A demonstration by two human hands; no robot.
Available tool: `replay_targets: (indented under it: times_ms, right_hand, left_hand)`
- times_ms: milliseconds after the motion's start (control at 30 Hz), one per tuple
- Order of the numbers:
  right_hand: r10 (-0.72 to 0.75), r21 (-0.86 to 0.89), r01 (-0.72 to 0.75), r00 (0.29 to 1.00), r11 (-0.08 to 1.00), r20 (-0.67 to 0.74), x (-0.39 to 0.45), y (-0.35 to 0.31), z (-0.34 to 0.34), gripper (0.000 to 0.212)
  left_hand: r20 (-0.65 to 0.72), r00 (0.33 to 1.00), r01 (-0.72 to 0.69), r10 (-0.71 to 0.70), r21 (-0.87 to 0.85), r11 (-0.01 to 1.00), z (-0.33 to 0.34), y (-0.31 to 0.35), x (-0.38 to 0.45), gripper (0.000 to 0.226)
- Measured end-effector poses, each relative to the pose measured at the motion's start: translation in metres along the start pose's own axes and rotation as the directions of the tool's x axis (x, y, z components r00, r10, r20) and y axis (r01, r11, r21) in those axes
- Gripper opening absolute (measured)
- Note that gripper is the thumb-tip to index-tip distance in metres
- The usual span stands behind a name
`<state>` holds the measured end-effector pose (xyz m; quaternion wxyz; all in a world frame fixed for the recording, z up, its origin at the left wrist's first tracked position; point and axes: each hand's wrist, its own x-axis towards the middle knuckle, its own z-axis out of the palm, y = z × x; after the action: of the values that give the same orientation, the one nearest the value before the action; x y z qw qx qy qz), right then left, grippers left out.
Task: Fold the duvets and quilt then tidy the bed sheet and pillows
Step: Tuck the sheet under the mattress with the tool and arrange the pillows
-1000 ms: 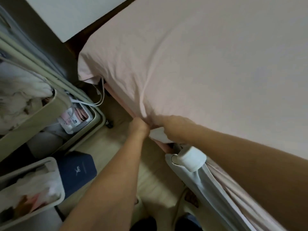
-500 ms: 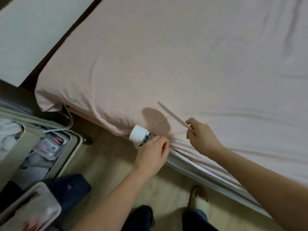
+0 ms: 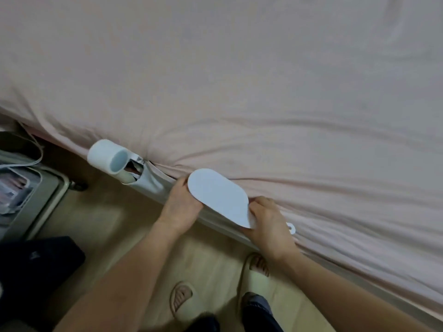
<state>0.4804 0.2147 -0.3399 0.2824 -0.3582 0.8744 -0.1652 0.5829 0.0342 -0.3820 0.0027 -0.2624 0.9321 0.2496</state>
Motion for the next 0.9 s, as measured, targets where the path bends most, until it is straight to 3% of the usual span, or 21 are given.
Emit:
replay_targets:
  times_ms: [67, 167, 233, 300, 400, 467, 567, 667, 767, 833, 900]
  right_hand:
    - [-0.060, -0.090, 0.057, 0.998, 0.994, -0.035, -0.001, 0.005, 0.011, 0.038]
    - [-0.158, -0.219, 0.121, 0.974, 0.968, -0.162, -0.001, 0.009, 0.018, 0.040]
    - [-0.188, -0.277, 0.136, 0.967, 0.951, -0.171, -0.006, 0.012, 0.022, 0.038]
    - [-0.175, -0.298, 0.124, 0.973, 0.947, -0.153, -0.013, 0.015, 0.023, 0.037]
    - [-0.160, -0.320, 0.092, 0.968, 0.943, -0.194, -0.018, 0.022, 0.019, 0.031]
    - [-0.151, -0.316, 0.082, 0.968, 0.945, -0.199, -0.013, 0.030, 0.015, 0.031]
    - [-0.095, -0.208, 0.060, 0.982, 0.976, -0.163, -0.007, 0.036, 0.010, 0.031]
    - [0.031, -0.014, -0.035, 0.968, 0.999, -0.248, -0.017, 0.036, 0.000, 0.023]
    - [0.103, 0.047, -0.094, 0.966, 0.994, -0.236, -0.033, 0.040, -0.004, 0.019]
    - [0.074, 0.024, -0.071, 0.965, 0.997, -0.251, -0.044, 0.044, 0.001, 0.020]
    - [0.088, -0.005, -0.092, 0.970, 0.996, -0.228, -0.051, 0.049, 0.008, 0.037]
  left_hand:
    - [0.004, 1.000, 0.013, -0.013, -0.023, 1.000, -0.001, -0.003, -0.001, 0.050]
    - [-0.051, 0.940, -0.315, 0.337, 0.245, 0.917, 0.001, -0.007, -0.010, 0.060]
    - [-0.059, 0.912, -0.375, 0.406, 0.283, 0.883, 0.001, -0.004, -0.015, 0.060]
    - [-0.045, 0.898, -0.397, 0.437, 0.344, 0.851, 0.000, -0.001, -0.014, 0.048]
    - [0.142, 0.924, -0.377, 0.354, 0.487, 0.788, -0.008, 0.008, -0.006, 0.044]
    - [0.180, 0.919, -0.392, 0.351, 0.512, 0.764, -0.009, 0.008, 0.002, 0.041]
    - [0.134, 0.874, -0.467, 0.468, 0.501, 0.729, -0.006, -0.002, 0.003, 0.031]
    - [0.092, 0.840, -0.516, 0.534, 0.439, 0.736, -0.008, -0.011, -0.009, 0.019]
    - [0.104, 0.884, -0.464, 0.455, 0.306, 0.831, -0.015, -0.002, -0.010, 0.014]
    - [0.217, 0.901, -0.420, 0.374, 0.227, 0.879, -0.019, 0.003, -0.007, 0.024]
    - [0.338, 0.890, -0.378, 0.305, 0.172, 0.910, -0.022, 0.004, -0.003, 0.042]
